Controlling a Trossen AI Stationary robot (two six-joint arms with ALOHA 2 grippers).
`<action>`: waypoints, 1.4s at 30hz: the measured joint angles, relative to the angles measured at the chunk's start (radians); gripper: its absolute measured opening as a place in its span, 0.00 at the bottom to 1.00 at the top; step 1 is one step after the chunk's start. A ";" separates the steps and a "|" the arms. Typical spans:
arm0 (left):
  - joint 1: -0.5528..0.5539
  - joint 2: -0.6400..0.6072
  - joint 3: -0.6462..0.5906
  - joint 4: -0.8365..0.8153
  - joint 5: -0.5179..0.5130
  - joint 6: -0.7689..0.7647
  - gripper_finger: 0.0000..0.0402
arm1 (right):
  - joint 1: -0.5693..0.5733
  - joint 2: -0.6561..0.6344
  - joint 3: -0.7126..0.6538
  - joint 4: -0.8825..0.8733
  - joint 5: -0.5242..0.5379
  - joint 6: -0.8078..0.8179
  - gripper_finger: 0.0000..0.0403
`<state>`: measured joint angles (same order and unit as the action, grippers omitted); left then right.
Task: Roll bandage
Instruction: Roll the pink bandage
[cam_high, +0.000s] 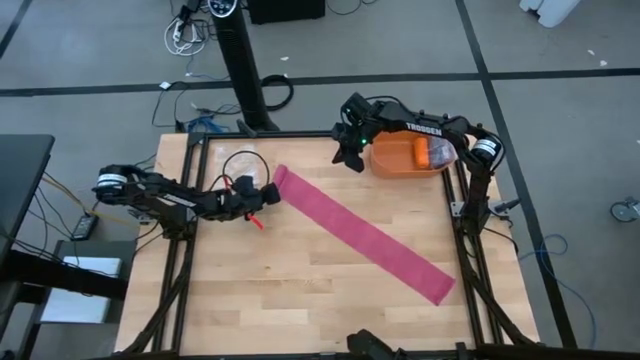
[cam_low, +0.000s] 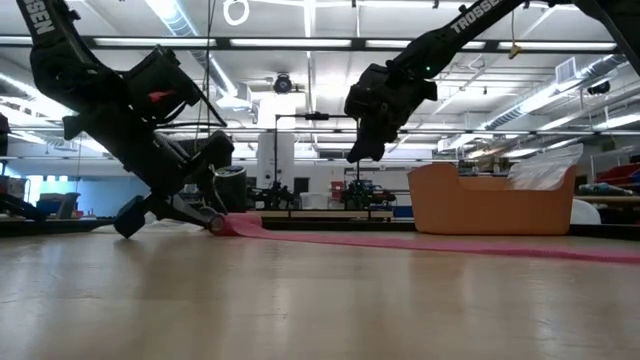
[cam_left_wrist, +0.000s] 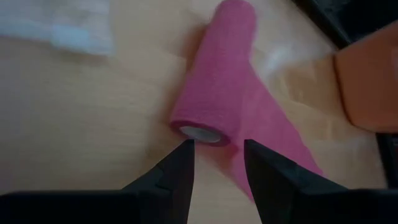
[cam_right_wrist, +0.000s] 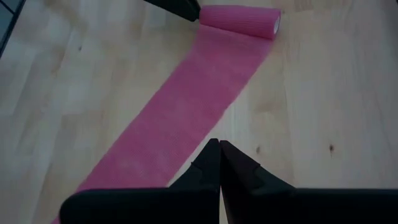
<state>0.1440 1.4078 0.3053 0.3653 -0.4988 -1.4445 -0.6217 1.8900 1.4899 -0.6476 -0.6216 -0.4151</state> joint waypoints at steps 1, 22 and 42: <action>0.000 0.005 0.000 0.010 0.002 -0.004 0.37 | 0.002 0.000 0.000 0.002 0.000 0.000 0.00; 0.000 0.012 0.000 0.051 -0.036 -0.057 0.37 | 0.027 0.000 0.000 0.001 0.000 0.000 0.00; 0.133 0.039 0.000 0.066 -0.029 0.071 0.37 | 0.031 0.000 0.000 0.001 0.000 -0.002 0.01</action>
<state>0.2769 1.4464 0.3050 0.4313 -0.5281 -1.3731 -0.5906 1.8904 1.4899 -0.6468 -0.6212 -0.4170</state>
